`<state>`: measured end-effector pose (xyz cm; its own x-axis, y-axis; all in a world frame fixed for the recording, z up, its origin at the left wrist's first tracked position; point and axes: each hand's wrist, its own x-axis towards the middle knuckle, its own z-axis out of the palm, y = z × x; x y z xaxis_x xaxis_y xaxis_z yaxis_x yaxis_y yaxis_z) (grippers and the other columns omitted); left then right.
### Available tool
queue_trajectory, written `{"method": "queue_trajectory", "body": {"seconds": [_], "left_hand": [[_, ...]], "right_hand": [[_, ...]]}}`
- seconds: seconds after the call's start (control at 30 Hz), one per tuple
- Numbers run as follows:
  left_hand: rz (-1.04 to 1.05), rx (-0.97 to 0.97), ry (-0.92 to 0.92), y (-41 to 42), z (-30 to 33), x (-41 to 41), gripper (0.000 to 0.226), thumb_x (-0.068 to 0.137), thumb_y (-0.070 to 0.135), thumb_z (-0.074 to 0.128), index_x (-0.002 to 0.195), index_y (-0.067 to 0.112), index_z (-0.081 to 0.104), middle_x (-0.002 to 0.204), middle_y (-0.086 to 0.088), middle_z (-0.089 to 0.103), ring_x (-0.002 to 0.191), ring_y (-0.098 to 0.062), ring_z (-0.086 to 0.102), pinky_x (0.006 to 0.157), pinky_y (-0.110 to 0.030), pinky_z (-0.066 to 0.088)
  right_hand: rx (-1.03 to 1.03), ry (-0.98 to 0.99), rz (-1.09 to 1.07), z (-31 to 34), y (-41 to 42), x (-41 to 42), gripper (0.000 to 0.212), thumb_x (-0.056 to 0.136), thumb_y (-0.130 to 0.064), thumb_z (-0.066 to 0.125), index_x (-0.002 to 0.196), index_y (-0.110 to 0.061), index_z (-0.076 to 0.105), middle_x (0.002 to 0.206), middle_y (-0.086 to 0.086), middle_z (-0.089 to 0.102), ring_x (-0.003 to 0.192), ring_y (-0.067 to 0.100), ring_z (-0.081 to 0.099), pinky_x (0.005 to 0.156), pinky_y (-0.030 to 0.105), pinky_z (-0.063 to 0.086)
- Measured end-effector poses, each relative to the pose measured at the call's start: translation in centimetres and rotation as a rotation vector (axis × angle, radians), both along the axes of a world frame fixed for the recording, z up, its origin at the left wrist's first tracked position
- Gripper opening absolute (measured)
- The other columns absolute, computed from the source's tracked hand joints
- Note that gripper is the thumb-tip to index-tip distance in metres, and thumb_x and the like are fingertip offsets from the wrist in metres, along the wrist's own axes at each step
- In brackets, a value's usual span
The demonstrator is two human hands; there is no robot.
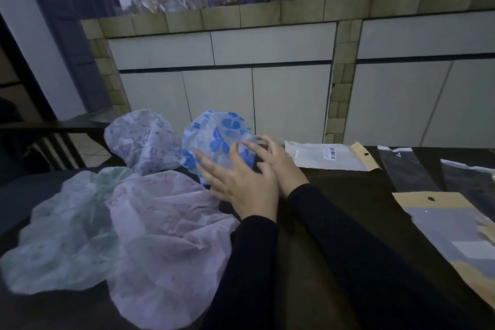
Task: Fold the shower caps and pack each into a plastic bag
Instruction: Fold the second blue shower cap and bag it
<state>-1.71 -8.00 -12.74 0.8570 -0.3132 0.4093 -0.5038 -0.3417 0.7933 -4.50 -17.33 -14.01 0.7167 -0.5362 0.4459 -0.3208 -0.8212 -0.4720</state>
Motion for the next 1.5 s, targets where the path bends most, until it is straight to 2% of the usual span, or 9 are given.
{"method": "queue_trajectory", "body": {"seconds": [0.27,0.43,0.57,0.83,0.97,1.07,1.23,1.37,1.5], "left_hand": [[-0.023,-0.084,-0.004,0.0,0.4,0.5,0.059,0.085,0.031,0.057,0.140,0.017,0.041,0.152,-0.007,0.029,0.144,-0.027,0.013,0.112,-0.049,0.009],[-0.220,-0.423,-0.315,0.9,1.9,-0.5,0.058,0.086,0.041,0.058,0.138,0.021,0.041,0.141,-0.002,0.043,0.134,-0.015,0.033,0.111,-0.035,0.014],[-0.265,-0.471,-0.387,1.4,1.9,-0.7,0.055,0.085,0.047,0.056,0.134,0.024,0.044,0.141,-0.001,0.044,0.134,-0.018,0.035,0.109,-0.043,0.019],[-0.582,-0.493,0.062,2.0,1.7,-1.1,0.072,0.076,0.050,0.073,0.137,0.026,0.044,0.136,0.001,0.051,0.125,-0.010,0.049,0.103,-0.022,0.038],[-0.688,-0.313,0.157,1.4,0.6,-0.2,0.022,0.081,0.030,0.075,0.079,0.010,0.068,0.072,-0.002,0.067,0.066,-0.009,0.058,0.063,-0.025,0.047],[-0.494,-0.344,0.126,1.4,0.6,0.1,0.041,0.090,0.028,0.065,0.057,0.009,0.048,0.052,0.003,0.043,0.049,-0.003,0.036,0.050,-0.019,0.033],[-0.427,-0.222,0.224,1.4,0.2,1.3,0.039,0.094,0.032,0.055,0.070,0.001,0.053,0.062,-0.002,0.052,0.062,-0.018,0.047,0.059,-0.028,0.034],[-0.539,-0.188,0.121,1.7,0.7,1.2,0.032,0.093,0.038,0.056,0.079,0.010,0.064,0.072,-0.005,0.064,0.070,-0.018,0.056,0.062,-0.030,0.041],[-0.650,-0.179,-0.020,2.3,1.9,1.0,0.030,0.092,0.035,0.060,0.072,0.013,0.065,0.063,-0.003,0.059,0.053,-0.003,0.043,0.053,-0.014,0.036]], "right_hand": [[0.180,-0.361,-0.055,0.4,0.8,-0.1,0.022,0.084,-0.009,0.066,0.105,-0.016,0.065,0.119,-0.006,0.053,0.102,-0.003,0.048,0.090,0.008,0.038],[0.207,-0.757,-0.053,3.8,1.8,-2.7,0.009,0.091,-0.018,0.061,0.094,-0.027,0.060,0.100,-0.007,0.063,0.092,0.004,0.060,0.079,0.029,0.053],[0.333,-0.972,-0.034,6.7,2.6,-6.8,0.010,0.099,-0.022,0.047,0.094,-0.018,0.055,0.087,-0.003,0.061,0.078,0.000,0.061,0.066,0.019,0.049],[0.715,-1.162,-0.171,6.8,3.4,-13.4,0.021,0.099,-0.028,0.048,0.093,-0.016,0.064,0.085,0.001,0.069,0.079,0.016,0.065,0.073,0.032,0.052],[0.985,-1.046,-0.303,5.1,3.0,-15.3,0.031,0.096,-0.031,0.054,0.111,-0.006,0.064,0.099,0.014,0.069,0.087,0.029,0.066,0.074,0.035,0.052],[0.938,-0.831,-0.469,3.2,1.9,-15.9,0.025,0.093,-0.023,0.059,0.114,-0.007,0.061,0.102,0.013,0.067,0.091,0.027,0.065,0.081,0.038,0.055],[0.688,-0.388,-0.698,2.1,0.7,-15.9,0.030,0.083,-0.015,0.069,0.112,-0.016,0.060,0.119,0.009,0.061,0.105,0.025,0.059,0.095,0.042,0.050],[0.439,-0.114,-0.336,4.0,2.1,-16.1,0.077,0.080,0.000,0.063,0.143,-0.035,0.035,0.145,-0.005,0.037,0.131,0.014,0.038,0.100,0.033,0.045],[0.557,-0.275,-0.164,4.6,2.1,-16.2,0.050,0.085,0.001,0.051,0.131,-0.019,0.056,0.111,0.000,0.060,0.104,0.012,0.055,0.087,0.029,0.049]]}}
